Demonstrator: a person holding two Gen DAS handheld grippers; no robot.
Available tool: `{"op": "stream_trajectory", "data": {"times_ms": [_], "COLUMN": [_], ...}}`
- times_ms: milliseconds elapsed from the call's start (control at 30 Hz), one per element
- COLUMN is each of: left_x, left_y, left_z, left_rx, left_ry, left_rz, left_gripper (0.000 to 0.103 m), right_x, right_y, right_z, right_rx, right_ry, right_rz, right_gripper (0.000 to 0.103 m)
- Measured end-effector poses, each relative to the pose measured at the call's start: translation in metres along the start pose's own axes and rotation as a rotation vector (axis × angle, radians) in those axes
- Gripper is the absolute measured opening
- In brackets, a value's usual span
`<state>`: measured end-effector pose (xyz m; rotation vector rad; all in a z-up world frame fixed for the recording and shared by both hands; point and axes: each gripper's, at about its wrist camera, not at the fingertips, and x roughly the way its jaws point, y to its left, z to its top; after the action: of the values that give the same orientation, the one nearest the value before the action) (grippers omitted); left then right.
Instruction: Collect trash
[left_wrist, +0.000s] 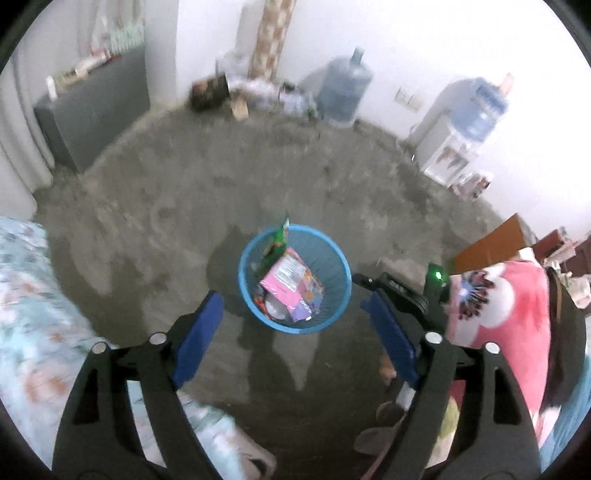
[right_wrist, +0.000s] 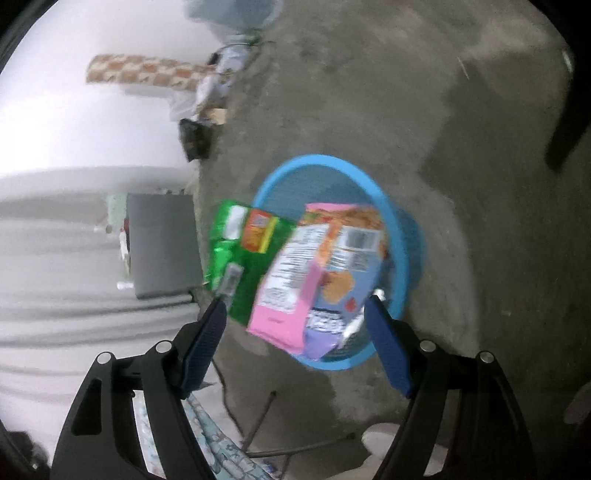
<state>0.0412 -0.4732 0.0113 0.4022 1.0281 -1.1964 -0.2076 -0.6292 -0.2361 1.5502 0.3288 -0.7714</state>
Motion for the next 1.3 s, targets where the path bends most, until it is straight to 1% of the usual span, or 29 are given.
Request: {"op": "stream_trajectory", "data": {"times_ms": [33,67,100,133,167,200,233,267,300,333,400,433,500,533,600,667,733,800,833,900,967,1000,1033,1067,1133,1167,1200,1300], "left_x": [-0.027,-0.047,-0.069,-0.095,-0.114,-0.132,-0.153,-0.171,-0.182,-0.200,-0.224,-0.238,-0.256,-0.263,-0.273,-0.278,-0.282,-0.288,-0.288,-0.283,-0.273,-0.270,-0.261,-0.255,-0.247,-0.245,-0.244,-0.246], "left_y": [0.005,0.011,0.017,0.025,0.034,0.041,0.052,0.061,0.069,0.079,0.090,0.096,0.104,0.104,0.106,0.101,0.096,0.093,0.091,0.092,0.094,0.096,0.100,0.102,0.104,0.104,0.103,0.099], "left_z": [-0.009,-0.016,-0.026,-0.042,-0.054,-0.067,-0.084,-0.099,-0.109,-0.126,-0.150,-0.165,-0.188,-0.201,-0.222,-0.243,-0.260,-0.278,-0.285,-0.296,-0.309,-0.318,-0.326,-0.332,-0.342,-0.345,-0.346,-0.348], "left_rx": [0.006,0.008,0.004,-0.012,-0.031,-0.055,-0.094,-0.134,-0.164,-0.225,-0.312,-0.365,-0.429,-0.463,-0.489,-0.489,-0.484,-0.477,-0.472,-0.473,-0.501,-0.516,-0.544,-0.563,-0.590,-0.590,-0.587,-0.592], "left_ry": [-0.042,-0.076,-0.119,-0.173,-0.209,-0.245,-0.286,-0.317,-0.337,-0.365,-0.400,-0.422,-0.453,-0.465,-0.470,-0.457,-0.459,-0.459,-0.446,-0.404,-0.326,-0.296,-0.249,-0.217,-0.164,-0.152,-0.152,-0.201], "left_rz": [0.005,0.012,0.026,0.059,0.090,0.126,0.180,0.225,0.254,0.320,0.423,0.503,0.614,0.678,0.754,0.839,0.869,0.882,0.896,0.924,0.949,0.946,0.927,0.909,0.862,0.853,0.854,0.857], "left_gripper": [0.082,0.083,0.084,0.087,0.089,0.092,0.092,0.093,0.093,0.094,0.094,0.094,0.094,0.094,0.094,0.094,0.094,0.094,0.094,0.094,0.094,0.094,0.094,0.094,0.094,0.094,0.094,0.094], "right_x": [-0.008,-0.017,-0.023,-0.036,-0.046,-0.055,-0.068,-0.080,-0.092,-0.108,-0.126,-0.138,-0.150,-0.157,-0.165,-0.175,-0.184,-0.191,-0.190,-0.185,-0.177,-0.173,-0.171,-0.169,-0.164,-0.162,-0.160,-0.156], "right_y": [0.019,0.044,0.061,0.095,0.118,0.138,0.167,0.190,0.209,0.234,0.257,0.271,0.281,0.286,0.287,0.284,0.279,0.274,0.276,0.269,0.261,0.255,0.242,0.233,0.217,0.210,0.204,0.191], "right_z": [-0.005,-0.013,-0.019,-0.033,-0.045,-0.057,-0.077,-0.096,-0.115,-0.146,-0.183,-0.213,-0.248,-0.271,-0.301,-0.332,-0.358,-0.382,-0.392,-0.409,-0.426,-0.432,-0.439,-0.442,-0.447,-0.448,-0.450,-0.452], "right_rx": [-0.056,-0.132,-0.184,-0.294,-0.371,-0.439,-0.540,-0.629,-0.708,-0.821,-0.951,-1.042,-1.134,-1.186,-1.241,-1.304,-1.362,-1.415,-1.431,-1.477,-1.510,-1.528,-1.541,-1.543,-1.535,-1.533,-1.538,-1.548], "right_ry": [-0.018,-0.039,-0.051,-0.074,-0.090,-0.105,-0.128,-0.153,-0.179,-0.213,-0.236,-0.243,-0.242,-0.229,-0.218,-0.215,-0.240,-0.256,-0.244,-0.189,-0.152,-0.137,-0.112,-0.088,-0.048,-0.040,-0.039,-0.049], "right_rz": [0.005,0.010,0.015,0.030,0.043,0.055,0.068,0.078,0.087,0.101,0.125,0.145,0.161,0.172,0.155,0.148,0.151,0.122,0.098,0.015,-0.069,-0.104,-0.131,-0.151,-0.197,-0.225,-0.251,-0.300], "right_gripper": [0.075,0.075,0.075,0.075,0.075,0.076,0.081,0.084,0.087,0.090,0.095,0.096,0.097,0.097,0.097,0.097,0.097,0.097,0.097,0.097,0.097,0.097,0.097,0.097,0.097,0.097,0.097,0.097]}}
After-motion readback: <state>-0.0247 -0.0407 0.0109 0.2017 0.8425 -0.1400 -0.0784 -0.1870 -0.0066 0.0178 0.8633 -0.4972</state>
